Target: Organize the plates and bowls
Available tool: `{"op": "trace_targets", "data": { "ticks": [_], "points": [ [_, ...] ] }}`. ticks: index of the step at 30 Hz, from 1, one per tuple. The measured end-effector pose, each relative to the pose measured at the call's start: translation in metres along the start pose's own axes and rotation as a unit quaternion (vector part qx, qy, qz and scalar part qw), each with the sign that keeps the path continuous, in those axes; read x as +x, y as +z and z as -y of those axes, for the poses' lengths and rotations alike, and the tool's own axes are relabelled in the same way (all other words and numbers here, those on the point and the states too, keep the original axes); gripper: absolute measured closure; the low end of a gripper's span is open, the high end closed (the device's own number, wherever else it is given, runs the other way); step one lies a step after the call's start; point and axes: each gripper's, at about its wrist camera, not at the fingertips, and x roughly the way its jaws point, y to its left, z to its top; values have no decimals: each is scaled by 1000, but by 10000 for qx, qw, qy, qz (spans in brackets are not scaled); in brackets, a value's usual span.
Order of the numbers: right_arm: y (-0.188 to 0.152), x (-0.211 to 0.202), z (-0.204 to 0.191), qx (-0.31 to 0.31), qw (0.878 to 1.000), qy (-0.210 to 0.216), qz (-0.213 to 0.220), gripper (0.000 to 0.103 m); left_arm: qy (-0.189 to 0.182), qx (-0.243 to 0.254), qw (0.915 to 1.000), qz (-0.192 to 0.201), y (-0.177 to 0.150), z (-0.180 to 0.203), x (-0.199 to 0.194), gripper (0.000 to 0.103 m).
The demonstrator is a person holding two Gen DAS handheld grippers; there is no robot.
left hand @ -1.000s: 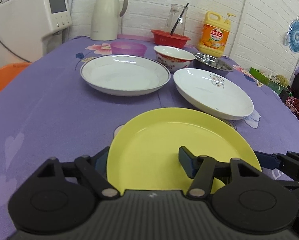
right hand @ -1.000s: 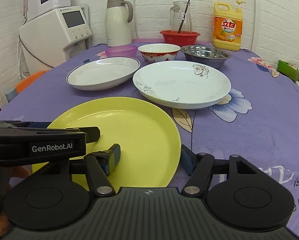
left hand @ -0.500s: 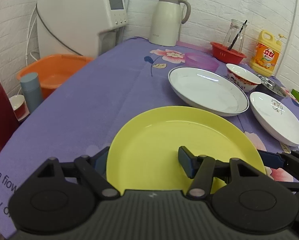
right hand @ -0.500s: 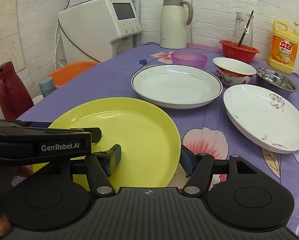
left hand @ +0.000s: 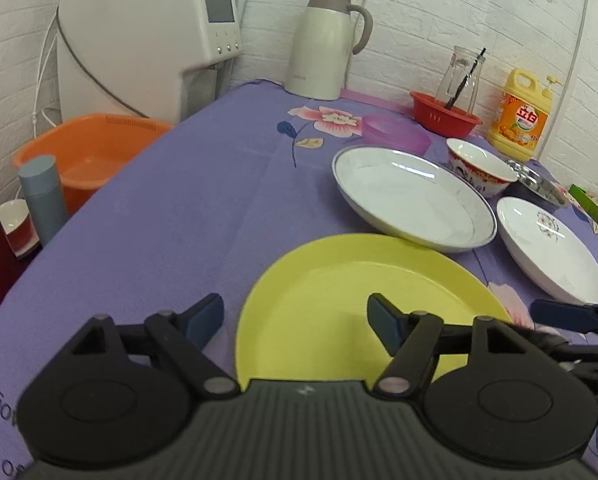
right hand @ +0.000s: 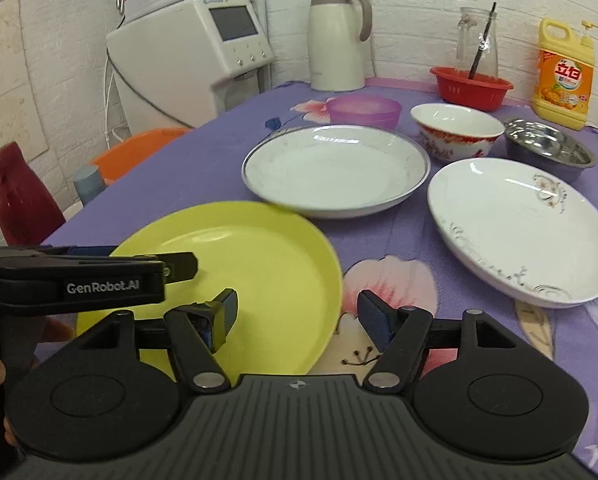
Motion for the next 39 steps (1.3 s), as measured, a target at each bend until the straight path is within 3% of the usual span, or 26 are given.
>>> {"op": "trace_targets", "data": {
  "ticks": [3,7,13,20,23,28,32,39],
  "points": [
    [25,-10,18,66,9994,19,329,0,-89,-49,9999,124,25,-8,5,32],
    [63,9,43,-23,9983,-125,574,0,-338,-54,9991,245,58,-12,17,32],
    [96,72,74,122,9996,-75,241,0,-205,133,9994,256,83,-6,42,32],
    [101,124,79,132,9988,45,-480,0,-242,154,9996,48,89,-9,70,32],
    [101,128,70,103,9988,-82,-481,0,-229,175,9996,19,93,-10,78,32],
    [107,137,55,-14,9988,232,-435,0,-167,237,9996,-46,98,-8,90,32],
    [104,133,57,-184,9990,23,-415,0,-315,261,9989,-219,102,-2,106,32],
    [96,133,56,-233,9978,135,-599,0,-472,548,9960,-521,101,17,130,37]
  ]
}}
